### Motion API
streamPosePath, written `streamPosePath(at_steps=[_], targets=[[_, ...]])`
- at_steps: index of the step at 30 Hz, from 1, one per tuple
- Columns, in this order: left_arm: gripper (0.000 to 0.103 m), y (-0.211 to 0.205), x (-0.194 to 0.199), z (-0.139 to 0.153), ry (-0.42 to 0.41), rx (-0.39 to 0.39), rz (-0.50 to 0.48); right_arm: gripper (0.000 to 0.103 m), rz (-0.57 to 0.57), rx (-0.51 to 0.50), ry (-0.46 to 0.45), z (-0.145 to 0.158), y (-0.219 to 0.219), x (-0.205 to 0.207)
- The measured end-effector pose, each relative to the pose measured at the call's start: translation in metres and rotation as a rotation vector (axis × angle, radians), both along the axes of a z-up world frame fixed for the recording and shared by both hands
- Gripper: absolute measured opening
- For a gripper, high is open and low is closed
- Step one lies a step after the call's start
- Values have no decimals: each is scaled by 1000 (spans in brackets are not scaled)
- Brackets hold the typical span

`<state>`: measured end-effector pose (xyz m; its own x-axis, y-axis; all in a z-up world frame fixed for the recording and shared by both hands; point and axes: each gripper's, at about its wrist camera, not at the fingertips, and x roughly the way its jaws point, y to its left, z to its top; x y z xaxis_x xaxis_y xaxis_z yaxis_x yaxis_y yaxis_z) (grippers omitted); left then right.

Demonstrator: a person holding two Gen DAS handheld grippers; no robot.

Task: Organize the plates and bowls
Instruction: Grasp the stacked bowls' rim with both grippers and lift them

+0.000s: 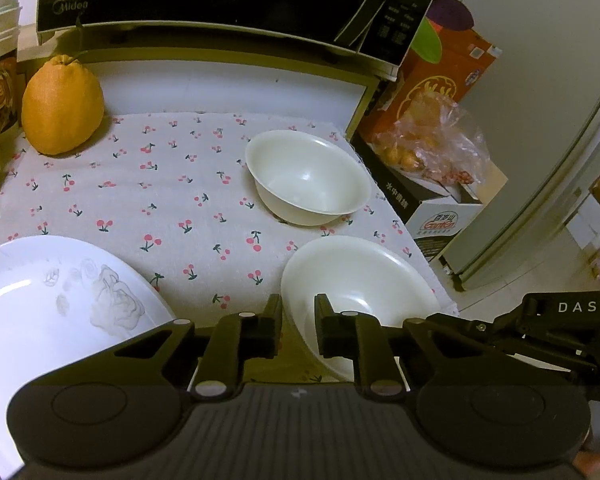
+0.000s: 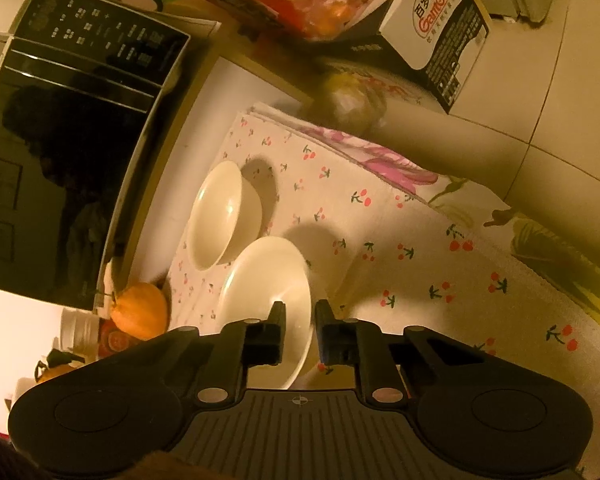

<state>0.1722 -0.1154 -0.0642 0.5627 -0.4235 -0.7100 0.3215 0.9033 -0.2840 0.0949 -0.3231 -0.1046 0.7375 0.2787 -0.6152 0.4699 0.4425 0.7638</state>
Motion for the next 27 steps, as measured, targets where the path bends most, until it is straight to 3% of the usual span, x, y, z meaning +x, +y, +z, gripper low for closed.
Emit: streamPosePath(at_steps=[27], targets=[[15,10,-39,35,-66,-6,-49,14,54,-53,-92,44,0,-26]])
